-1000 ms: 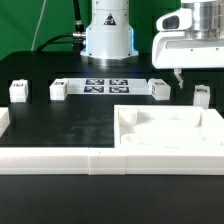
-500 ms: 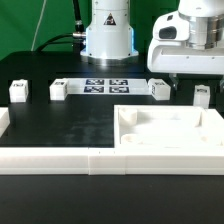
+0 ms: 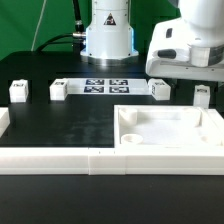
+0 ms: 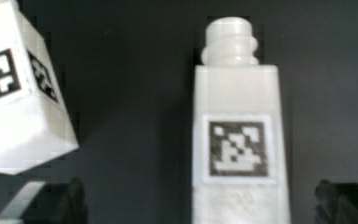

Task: Assemble one leg

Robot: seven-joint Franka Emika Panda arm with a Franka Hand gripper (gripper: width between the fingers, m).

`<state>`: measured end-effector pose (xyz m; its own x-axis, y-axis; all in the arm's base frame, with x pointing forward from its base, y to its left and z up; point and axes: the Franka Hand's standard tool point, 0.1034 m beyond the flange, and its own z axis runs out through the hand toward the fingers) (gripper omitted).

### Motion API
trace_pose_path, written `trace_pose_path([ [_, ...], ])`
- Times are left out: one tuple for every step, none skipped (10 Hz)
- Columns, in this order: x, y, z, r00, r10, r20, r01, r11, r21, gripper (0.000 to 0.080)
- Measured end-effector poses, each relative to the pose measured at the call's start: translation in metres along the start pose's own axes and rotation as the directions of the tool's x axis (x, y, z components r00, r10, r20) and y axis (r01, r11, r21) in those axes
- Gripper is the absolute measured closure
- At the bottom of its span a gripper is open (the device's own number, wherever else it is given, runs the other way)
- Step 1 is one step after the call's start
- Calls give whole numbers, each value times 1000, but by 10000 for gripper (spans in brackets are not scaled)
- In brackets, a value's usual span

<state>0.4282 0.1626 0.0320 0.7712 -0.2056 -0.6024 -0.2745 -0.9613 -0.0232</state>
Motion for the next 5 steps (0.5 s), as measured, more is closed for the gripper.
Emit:
trace_pose_path([
  [-7, -1, 2, 996, 6, 85, -8, 1000, 18, 150],
  [-5, -5, 3, 988, 3, 153, -10, 999, 46, 150],
  [3, -8, 4, 991, 4, 131, -12, 998, 58, 150],
  [4, -13, 7, 994, -1, 110, -5, 998, 62, 150],
  [5, -16, 10, 996, -5, 95, -1, 998, 63, 150],
])
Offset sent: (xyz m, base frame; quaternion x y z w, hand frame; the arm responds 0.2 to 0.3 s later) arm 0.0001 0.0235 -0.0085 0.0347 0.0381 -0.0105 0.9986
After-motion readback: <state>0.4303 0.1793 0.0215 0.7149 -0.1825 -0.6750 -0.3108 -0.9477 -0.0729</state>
